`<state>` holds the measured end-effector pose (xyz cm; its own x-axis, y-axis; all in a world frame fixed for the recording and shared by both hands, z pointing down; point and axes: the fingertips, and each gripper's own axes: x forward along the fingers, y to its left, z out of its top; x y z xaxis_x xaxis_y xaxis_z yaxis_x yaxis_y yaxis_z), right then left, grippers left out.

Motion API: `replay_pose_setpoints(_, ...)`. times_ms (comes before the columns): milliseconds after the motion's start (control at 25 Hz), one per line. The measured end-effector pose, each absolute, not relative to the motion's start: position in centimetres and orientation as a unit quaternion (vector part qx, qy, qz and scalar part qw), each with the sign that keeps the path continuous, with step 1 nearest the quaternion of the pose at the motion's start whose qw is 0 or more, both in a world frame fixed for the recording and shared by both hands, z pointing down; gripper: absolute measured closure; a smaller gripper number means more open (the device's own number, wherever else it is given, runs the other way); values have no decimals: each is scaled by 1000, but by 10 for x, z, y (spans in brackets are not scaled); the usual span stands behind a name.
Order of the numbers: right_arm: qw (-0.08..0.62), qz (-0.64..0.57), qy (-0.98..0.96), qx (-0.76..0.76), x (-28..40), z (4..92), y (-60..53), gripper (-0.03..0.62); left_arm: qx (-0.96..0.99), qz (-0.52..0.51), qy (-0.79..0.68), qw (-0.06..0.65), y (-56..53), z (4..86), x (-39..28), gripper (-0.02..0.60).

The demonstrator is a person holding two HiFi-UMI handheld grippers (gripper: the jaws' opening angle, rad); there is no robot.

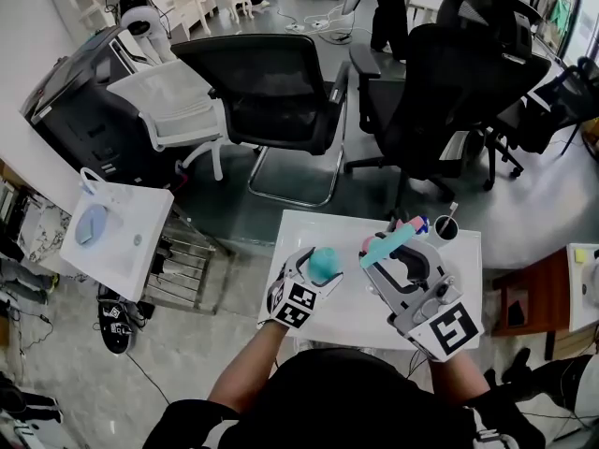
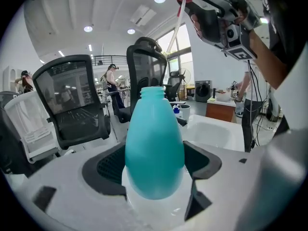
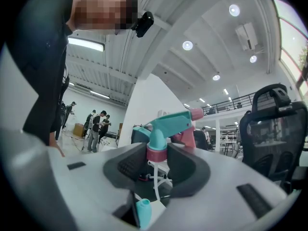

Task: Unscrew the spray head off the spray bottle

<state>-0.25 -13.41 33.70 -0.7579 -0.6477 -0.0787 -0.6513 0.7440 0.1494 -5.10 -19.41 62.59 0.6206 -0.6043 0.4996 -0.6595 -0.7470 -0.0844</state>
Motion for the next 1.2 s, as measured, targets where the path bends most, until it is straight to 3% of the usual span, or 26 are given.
replay_pose_setpoints(680,-22,62,906,-418,26,394,-165,457,890,166,-424,0,-226,512,-77,197)
replay_pose_setpoints(1200,-69,11,886,-459,49,455,-169,456,893,126,-432,-11,-220,475,-73,196)
